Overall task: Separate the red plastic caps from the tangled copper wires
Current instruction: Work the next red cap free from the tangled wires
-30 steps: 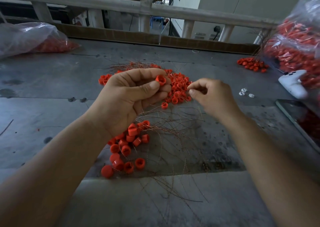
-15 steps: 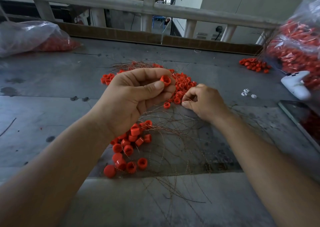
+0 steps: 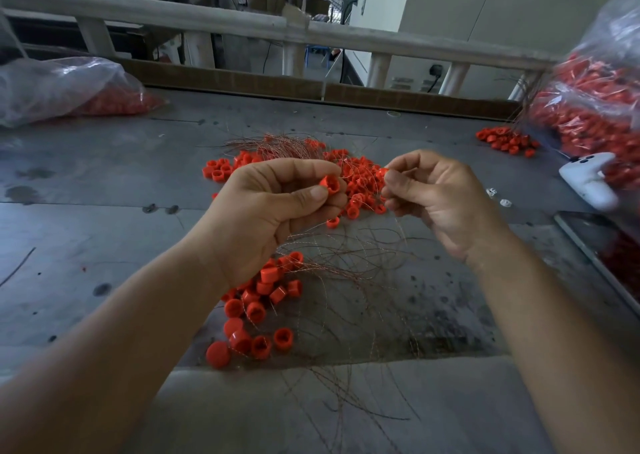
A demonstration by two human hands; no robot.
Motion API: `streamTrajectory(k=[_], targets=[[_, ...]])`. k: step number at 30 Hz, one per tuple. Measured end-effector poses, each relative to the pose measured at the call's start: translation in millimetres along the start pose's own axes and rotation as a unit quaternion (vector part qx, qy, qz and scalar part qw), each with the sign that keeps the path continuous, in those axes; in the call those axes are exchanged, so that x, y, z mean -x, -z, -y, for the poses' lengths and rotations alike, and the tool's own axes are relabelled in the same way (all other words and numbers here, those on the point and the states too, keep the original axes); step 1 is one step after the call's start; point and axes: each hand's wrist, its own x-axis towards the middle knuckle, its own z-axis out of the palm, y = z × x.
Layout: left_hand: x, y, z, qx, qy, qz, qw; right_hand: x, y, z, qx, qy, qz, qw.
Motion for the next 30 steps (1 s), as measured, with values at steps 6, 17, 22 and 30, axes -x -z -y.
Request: streamTrajectory(k=[6, 17, 22, 30], targets=[[-1, 1, 0, -0.029, 0.002, -0.003, 1.0, 8, -15, 5, -0.037, 0.006, 0.065, 0.997], [-2, 0, 3, -0.081, -0.019, -0.011, 0.997, 12, -26, 2, 0.024, 0.104, 0.063, 0.992], [-1, -3, 4, -0.118, -0.031, -0.02, 0.992, 16, -35, 2, 0.095, 0.163, 0.046, 0.981], [-1, -4, 4, -0.14, -0.047, -0.037, 0.988, 21, -40, 2, 0.176, 0.202, 0.011, 0.963]])
